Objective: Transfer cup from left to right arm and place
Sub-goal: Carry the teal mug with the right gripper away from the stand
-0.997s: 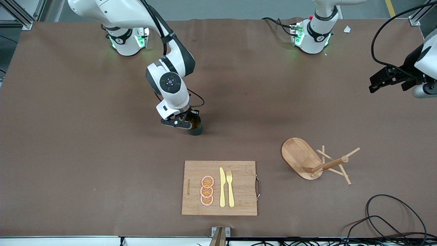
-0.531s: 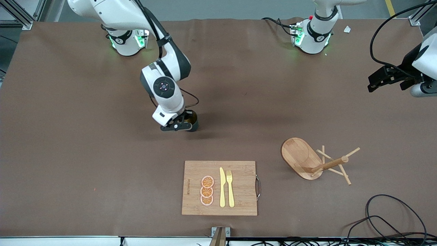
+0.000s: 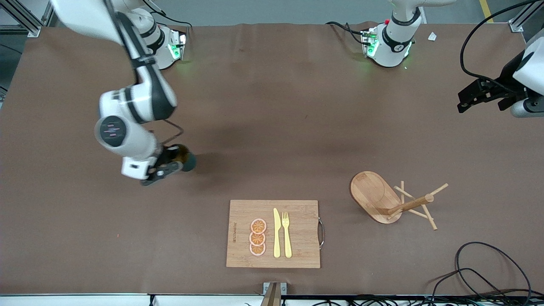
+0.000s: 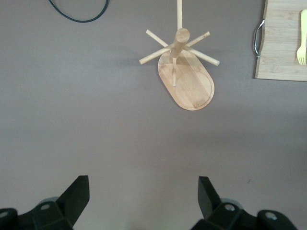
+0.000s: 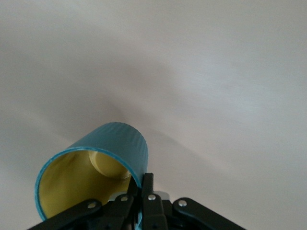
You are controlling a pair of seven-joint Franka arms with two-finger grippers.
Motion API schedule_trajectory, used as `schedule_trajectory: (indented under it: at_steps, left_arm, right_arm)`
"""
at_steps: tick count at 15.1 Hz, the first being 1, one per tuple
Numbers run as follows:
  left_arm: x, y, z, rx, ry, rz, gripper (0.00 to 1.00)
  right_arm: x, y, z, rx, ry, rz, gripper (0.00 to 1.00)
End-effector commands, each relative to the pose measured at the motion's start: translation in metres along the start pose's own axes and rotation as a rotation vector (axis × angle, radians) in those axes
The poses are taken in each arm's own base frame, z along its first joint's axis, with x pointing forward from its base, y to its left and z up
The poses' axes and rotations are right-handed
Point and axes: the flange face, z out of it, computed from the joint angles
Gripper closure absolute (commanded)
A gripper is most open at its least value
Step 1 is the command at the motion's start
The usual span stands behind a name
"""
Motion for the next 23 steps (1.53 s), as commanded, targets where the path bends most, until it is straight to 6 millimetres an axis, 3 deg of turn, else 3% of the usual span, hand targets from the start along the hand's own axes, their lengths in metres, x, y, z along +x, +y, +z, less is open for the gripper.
schedule_trajectory:
  at_steps: [1,3,6,11,16,23]
  left_arm:
    - [-0.009,0.001,-0.008,-0.002,0.014,0.003,0.0]
    - [-0.009,0.001,-0.007,-0.002,0.009,0.003,0.0]
    - [-0.01,0.001,-0.008,-0.003,0.009,0.008,0.0]
    - [-0.009,0.002,-0.008,-0.004,0.01,0.007,0.0]
    - [-0.009,0.014,-0.007,-0.009,0.013,0.024,0.0]
    - [-0.009,0.014,-0.006,-0.009,0.013,0.024,0.0]
  right_arm:
    - [-0.04,0.059,-0.004,-0.013,-0.006,-0.149,0.99]
    - [-0.059,0.092,-0.001,-0.053,-0.031,-0.211,1.0]
    - [-0.079,0.119,0.012,-0.092,-0.02,-0.303,0.99]
    - [-0.106,0.145,0.042,-0.133,0.022,-0.41,0.99]
    - [-0.115,0.15,0.055,-0.125,0.017,-0.417,0.98]
    - [-0.124,0.15,0.073,-0.102,0.014,-0.372,0.98]
